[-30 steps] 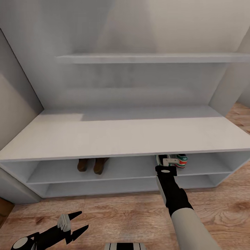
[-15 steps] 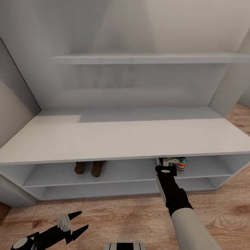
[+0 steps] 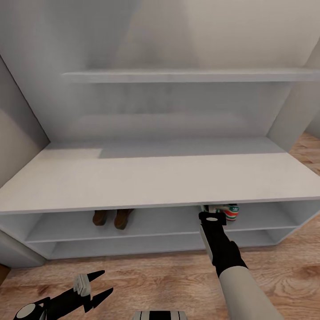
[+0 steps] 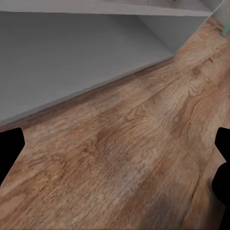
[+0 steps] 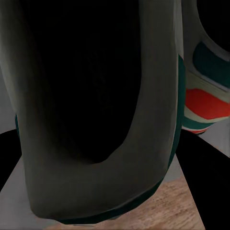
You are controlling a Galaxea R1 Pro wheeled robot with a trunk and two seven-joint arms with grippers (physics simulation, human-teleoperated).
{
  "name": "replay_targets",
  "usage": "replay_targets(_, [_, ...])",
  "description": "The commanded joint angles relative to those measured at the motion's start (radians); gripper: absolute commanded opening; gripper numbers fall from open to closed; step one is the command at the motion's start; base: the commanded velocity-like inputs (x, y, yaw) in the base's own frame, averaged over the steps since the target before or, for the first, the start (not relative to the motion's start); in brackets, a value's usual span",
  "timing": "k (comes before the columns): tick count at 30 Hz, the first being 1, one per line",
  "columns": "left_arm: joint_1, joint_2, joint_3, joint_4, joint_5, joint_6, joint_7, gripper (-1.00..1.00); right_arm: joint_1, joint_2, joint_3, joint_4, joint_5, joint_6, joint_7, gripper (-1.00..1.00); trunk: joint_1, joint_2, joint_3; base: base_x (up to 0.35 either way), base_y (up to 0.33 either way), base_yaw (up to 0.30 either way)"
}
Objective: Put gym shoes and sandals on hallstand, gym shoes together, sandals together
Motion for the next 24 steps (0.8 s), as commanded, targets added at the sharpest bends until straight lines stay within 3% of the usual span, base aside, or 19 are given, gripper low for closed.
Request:
replay_targets(1, [-0.001,0.0,0.003,0.0,-0.005,-0.009,-0.003,1.0,0.0,0.001,-0.002,-0.001,0.009,0.007,0.002,-1.0,0.0,0.0,-0.001,0.011,-0.006,0.0])
replay_targets(24, [-0.001,0.0,0.004,0.0,-0.006,-0.009,-0.002,1.0,0.0,0.001,-0.002,0.0,0.009,0.007,0.002,-1.0,0.0,0.0,-0.001,0.028,-0.016,0.0])
